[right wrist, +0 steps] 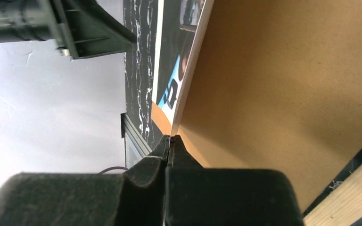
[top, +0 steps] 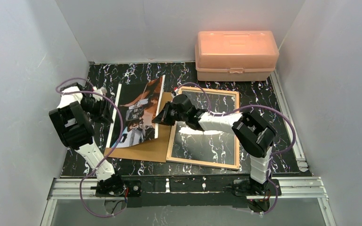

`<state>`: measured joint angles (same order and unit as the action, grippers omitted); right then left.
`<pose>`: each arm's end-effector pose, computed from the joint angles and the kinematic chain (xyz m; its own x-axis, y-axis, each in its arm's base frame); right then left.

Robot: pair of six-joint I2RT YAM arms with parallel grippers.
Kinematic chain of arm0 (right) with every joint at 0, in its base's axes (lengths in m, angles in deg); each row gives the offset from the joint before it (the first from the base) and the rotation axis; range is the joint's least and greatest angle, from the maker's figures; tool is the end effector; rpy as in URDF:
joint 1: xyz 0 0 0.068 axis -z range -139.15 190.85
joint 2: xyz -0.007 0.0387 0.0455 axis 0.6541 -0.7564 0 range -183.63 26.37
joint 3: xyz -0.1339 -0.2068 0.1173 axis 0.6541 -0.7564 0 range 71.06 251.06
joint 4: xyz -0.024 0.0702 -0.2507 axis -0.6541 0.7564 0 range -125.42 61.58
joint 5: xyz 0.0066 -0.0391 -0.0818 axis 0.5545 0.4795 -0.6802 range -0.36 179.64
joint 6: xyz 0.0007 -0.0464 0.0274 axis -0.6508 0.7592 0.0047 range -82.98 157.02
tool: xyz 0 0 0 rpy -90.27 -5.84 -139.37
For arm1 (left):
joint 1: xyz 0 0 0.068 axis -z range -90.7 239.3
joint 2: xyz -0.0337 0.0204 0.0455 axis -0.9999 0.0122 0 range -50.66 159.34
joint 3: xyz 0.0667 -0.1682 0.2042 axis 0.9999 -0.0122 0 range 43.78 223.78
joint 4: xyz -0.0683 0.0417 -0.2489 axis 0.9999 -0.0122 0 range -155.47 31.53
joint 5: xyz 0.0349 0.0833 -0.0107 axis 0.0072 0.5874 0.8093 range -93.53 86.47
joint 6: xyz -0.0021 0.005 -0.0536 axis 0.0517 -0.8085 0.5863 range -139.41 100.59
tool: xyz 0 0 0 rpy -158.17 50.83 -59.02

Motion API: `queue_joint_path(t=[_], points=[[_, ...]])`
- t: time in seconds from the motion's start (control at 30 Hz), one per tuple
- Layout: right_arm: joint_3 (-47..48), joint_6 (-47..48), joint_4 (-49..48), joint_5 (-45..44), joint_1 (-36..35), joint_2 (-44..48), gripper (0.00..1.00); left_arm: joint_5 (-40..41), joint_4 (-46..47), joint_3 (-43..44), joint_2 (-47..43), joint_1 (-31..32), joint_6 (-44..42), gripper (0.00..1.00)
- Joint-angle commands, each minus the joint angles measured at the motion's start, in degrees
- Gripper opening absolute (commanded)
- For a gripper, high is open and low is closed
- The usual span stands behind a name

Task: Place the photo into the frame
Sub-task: Pick up the photo at the center of the board.

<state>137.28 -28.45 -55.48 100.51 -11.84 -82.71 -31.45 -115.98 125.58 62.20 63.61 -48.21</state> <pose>0.2536 0.3437 0.1982 -0.9040 0.2876 -0.3162 -0.1543 0.4702 0.8690 0.3371 0.1438 0.1764 -0.9689 0.0063 -0.2473 0.1075 0.9110 -0.3982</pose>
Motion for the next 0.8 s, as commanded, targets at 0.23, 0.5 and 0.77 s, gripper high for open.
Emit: queue_joint_path(t=[0.23, 0.5, 0.77], points=[[17.3, -1.7, 5.7, -4.7, -0.3, 5.2, 0.01, -28.2, -10.9, 4.3, -41.4, 5.4, -22.5, 0.98], [24.0, -3.1, 12.2, -13.1, -0.2, 11.2, 0.01, -25.5, -10.5, -6.0, -62.3, 11.0, -31.5, 0.98], [18.9, -4.8, 12.5, -14.6, -0.2, 19.4, 0.01, -22.2, 1.6, -11.2, -72.3, 11.0, -29.0, 0.88]])
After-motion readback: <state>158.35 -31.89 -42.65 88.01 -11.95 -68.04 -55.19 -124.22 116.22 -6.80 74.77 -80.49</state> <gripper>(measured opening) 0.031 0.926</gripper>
